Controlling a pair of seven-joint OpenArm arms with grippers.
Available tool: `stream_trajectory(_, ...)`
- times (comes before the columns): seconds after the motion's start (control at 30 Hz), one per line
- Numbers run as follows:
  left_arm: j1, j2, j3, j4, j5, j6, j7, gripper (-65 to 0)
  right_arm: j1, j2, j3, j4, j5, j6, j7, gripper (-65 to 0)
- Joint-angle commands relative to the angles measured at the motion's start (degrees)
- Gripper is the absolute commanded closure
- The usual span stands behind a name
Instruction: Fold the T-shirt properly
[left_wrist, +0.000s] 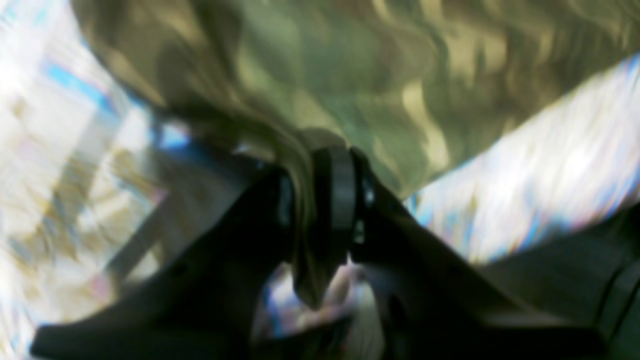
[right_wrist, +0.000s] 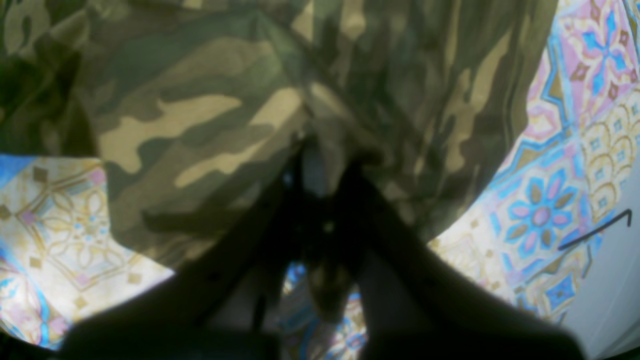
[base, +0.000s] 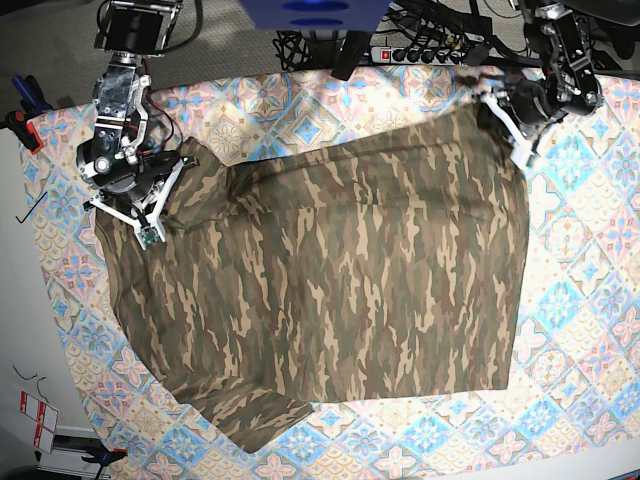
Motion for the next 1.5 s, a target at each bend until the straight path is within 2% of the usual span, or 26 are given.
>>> stream_trajectory(0.0, 1.78, 0.18, -1.59, 3.67, -1.03, -0.28, 1.21, -6.6, 0.76, 0.55, 0.33, 1.27, 0.21, -0.12, 0.83, -0.2)
stream_trajectory(0.13, 1.96, 0.36, -6.87, 14.22, -0.94, -0.28, 7.98, -6.3, 0.76, 0.55, 0.42, 1.27, 0.21, -0.12, 0.83, -0.2)
stream_trajectory(0.23, 0.11, 0.36, -9.77, 16.07, -0.85, -0.28, 10.13, -6.3, 0.76, 0.46, 0.42, 1.36, 0.21, -0.12, 0.83, -0.2)
stream_trajectory(0.4, -2.44, -0.08, -12.32, 14.66, -0.76, -0.28, 10.13, -6.3, 0.67, 0.46, 0.42, 1.36, 0.21, -0.12, 0.83, -0.2)
stream_trajectory(0.83, -2.44, -0.08, -12.49, 15.19, -1.11, -0.28, 10.13, -6.3, 0.67, 0.46, 0.51, 1.36, 0.21, -0.12, 1.1, -0.2)
stream_trajectory(1.1, -2.09, 0.27, -15.66, 19.85, -1.29, -0.28, 10.13, -6.3, 0.67, 0.46, 0.51, 1.36, 0.21, -0.12, 1.1, -0.2)
stream_trajectory(1.33, -7.54, 0.01, -17.59, 20.03, -1.38, -0.28, 10.13, -6.3, 0.67, 0.46, 0.51, 1.36, 0.21, -0.12, 1.19, -0.2)
stream_trajectory(1.47, -7.8, -0.17, -17.59, 21.26, -0.85, -0.28, 10.13, -6.3, 0.67, 0.46, 0.51, 1.36, 0.21, -0.12, 1.19, -0.2)
